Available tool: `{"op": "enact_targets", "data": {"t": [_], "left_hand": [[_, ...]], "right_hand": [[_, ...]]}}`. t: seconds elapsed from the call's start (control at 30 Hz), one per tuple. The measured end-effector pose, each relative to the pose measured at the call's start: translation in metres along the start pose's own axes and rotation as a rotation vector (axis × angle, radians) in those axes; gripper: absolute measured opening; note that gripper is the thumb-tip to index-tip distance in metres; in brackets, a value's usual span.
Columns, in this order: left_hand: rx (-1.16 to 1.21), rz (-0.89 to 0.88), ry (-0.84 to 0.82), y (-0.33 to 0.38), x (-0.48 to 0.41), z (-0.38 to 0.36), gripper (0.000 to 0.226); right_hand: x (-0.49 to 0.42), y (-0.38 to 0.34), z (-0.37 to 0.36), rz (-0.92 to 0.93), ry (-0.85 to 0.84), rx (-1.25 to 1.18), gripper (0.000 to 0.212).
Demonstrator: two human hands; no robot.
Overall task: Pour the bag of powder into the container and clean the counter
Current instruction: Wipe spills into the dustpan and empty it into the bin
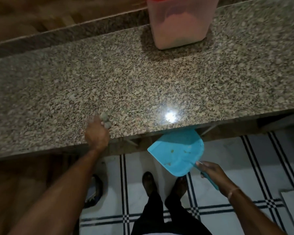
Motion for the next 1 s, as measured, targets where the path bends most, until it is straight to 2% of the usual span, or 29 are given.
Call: {"op": "enact_targets", "data": {"t": [0.17, 0.3, 0.43, 0.57, 0.73, 0.83, 0.93, 1.0], "left_hand": [[0.133, -0.182, -0.066, 0.091, 0.043, -0.021, 0.013], [0.276, -0.313, -0.123, 0.166, 0.082, -0.026, 0.016], [0.33, -0.418, -0.198, 0.212, 0.101, -0.021, 0.017], [0.341, -0.578, -0.286, 0.215, 0.092, -0.03, 0.019], [0.612, -0.64, -0.438, 0.194, 0.074, -0.021, 0.027], [0.507, -0.788, -0.399, 0.194, 0.087, -0.023, 0.017], [0.392, -0.852, -0.366, 0.192, 0.094, -0.031, 0.031], [0.328, -0.925, -0.315, 0.196, 0.093, -0.031, 0.032]], "right_hand": [[-0.001, 0.004, -0.001, 0.008, -0.024, -0.008, 0.028], [0.003, 0.003, 0.001, 0.012, -0.023, -0.031, 0.027], [0.006, -0.001, -0.002, 0.025, 0.0, -0.085, 0.02], [0.009, -0.002, -0.007, 0.042, 0.017, -0.094, 0.017], [0.013, 0.005, -0.01, 0.074, 0.025, -0.073, 0.018], [0.012, 0.012, -0.014, 0.06, 0.044, -0.058, 0.021], [0.009, 0.015, -0.022, 0.074, 0.05, -0.04, 0.022], [0.008, 0.016, -0.029, 0.073, 0.031, -0.041, 0.02]]}}
Point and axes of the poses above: each hand's wrist, its own x-axis away from the middle knuckle, its own z-axis out of the back of the hand, y = z × x, the point moved 3 cm from there along -x, towards the middle knuckle, and after that the axes turned 4 degrees about y, right-handed, at the moved point
